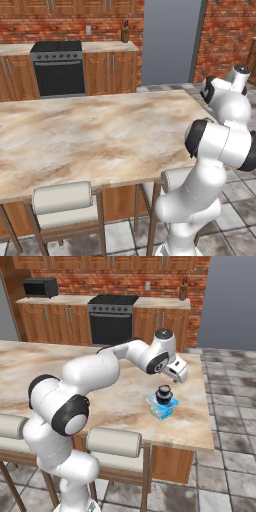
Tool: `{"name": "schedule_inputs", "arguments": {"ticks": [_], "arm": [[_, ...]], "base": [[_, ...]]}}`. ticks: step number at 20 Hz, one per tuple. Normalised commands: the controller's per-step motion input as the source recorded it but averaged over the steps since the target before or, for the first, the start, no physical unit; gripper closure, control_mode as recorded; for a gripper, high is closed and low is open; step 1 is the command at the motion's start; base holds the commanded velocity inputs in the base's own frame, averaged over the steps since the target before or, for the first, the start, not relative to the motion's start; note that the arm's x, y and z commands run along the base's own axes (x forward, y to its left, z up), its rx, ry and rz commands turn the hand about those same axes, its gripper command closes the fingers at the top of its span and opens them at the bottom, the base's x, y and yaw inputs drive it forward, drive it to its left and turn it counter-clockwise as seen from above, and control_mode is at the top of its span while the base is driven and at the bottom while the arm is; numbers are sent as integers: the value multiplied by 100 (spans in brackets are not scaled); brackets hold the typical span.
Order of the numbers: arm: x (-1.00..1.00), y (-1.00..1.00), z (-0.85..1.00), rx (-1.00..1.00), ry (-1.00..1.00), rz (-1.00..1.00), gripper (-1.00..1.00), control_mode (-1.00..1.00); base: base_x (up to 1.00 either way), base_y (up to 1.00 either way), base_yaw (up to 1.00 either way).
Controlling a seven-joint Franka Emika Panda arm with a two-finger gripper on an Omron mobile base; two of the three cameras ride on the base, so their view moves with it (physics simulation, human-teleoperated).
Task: Stack the yogurt containers by placing the smaller containers on top of the larger containers.
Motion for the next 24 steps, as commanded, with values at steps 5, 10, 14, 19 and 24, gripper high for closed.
{"name": "schedule_inputs", "arguments": {"ticks": [5,10,14,19,24], "arm": [[-29,13,34,-2,-8,0,-100,-100],[-33,29,26,-5,-7,0,-100,-100],[-40,39,16,-8,-7,0,-100,-100],[-45,43,11,-10,-8,-1,-100,-100],[-51,37,15,-10,-15,-2,-100,-100]], "base": [[0,0,0],[0,0,0],[0,0,0],[0,0,0],[0,0,0]]}}
